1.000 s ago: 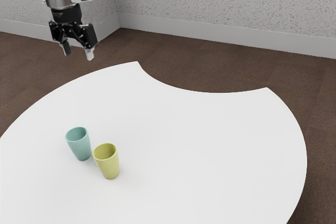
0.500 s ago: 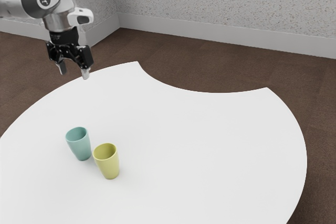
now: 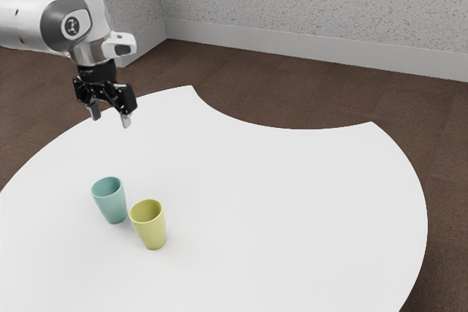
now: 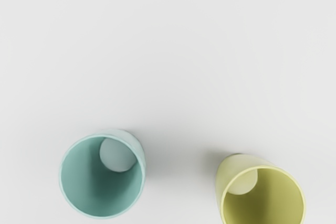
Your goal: Place the left cup onto the right cup
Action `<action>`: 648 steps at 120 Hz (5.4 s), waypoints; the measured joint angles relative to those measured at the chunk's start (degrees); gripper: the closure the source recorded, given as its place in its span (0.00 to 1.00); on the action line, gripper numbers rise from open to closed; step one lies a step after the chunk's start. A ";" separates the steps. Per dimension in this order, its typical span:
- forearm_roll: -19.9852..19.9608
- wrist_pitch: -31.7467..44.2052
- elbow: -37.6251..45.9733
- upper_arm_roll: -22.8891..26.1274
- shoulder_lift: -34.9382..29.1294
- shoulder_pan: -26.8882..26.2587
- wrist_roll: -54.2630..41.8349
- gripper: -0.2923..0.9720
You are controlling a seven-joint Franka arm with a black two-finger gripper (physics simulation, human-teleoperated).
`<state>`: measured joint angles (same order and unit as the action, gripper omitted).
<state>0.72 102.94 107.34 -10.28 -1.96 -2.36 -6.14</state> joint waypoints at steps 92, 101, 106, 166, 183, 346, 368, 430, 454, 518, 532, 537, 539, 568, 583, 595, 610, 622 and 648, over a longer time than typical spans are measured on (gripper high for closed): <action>0.26 4.06 6.47 0.09 -1.37 5.78 -0.06 0.25; 0.28 4.69 7.53 0.09 -1.82 6.20 -0.05 0.25; 0.30 5.00 7.80 0.09 -1.86 6.45 -0.05 0.25; 1.78 7.82 8.17 0.09 0.26 9.06 -2.18 0.25; 1.89 9.19 7.99 0.09 1.66 9.04 -4.23 0.25; 1.99 17.97 14.03 0.18 5.51 8.40 -11.04 0.25; 1.96 18.74 14.83 0.18 5.44 8.59 -11.18 0.25; 1.96 20.39 16.52 0.18 5.64 9.50 -11.00 0.25; 1.98 20.98 16.75 0.18 6.14 9.96 -10.91 0.25; 1.92 22.86 16.61 0.18 8.80 10.18 -10.80 0.27; 1.90 23.11 16.55 0.18 9.24 10.19 -10.78 0.29; 1.90 23.18 16.45 0.18 9.35 10.22 -10.77 0.30; 1.89 23.20 16.43 0.18 9.40 10.23 -10.77 0.30; 1.83 23.41 16.29 0.18 9.99 10.23 -10.73 0.37; 1.81 23.46 16.26 0.18 10.14 10.16 -10.72 0.41; 1.77 23.48 16.22 0.18 10.46 10.12 -10.71 0.43; 1.72 23.50 16.18 0.18 10.69 10.04 -10.70 0.47; 1.68 23.51 16.17 0.18 10.86 9.99 -10.70 0.49; 1.65 23.52 16.00 0.18 11.19 9.87 -10.69 0.55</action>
<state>2.37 126.46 123.34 -10.11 9.22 7.51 -16.83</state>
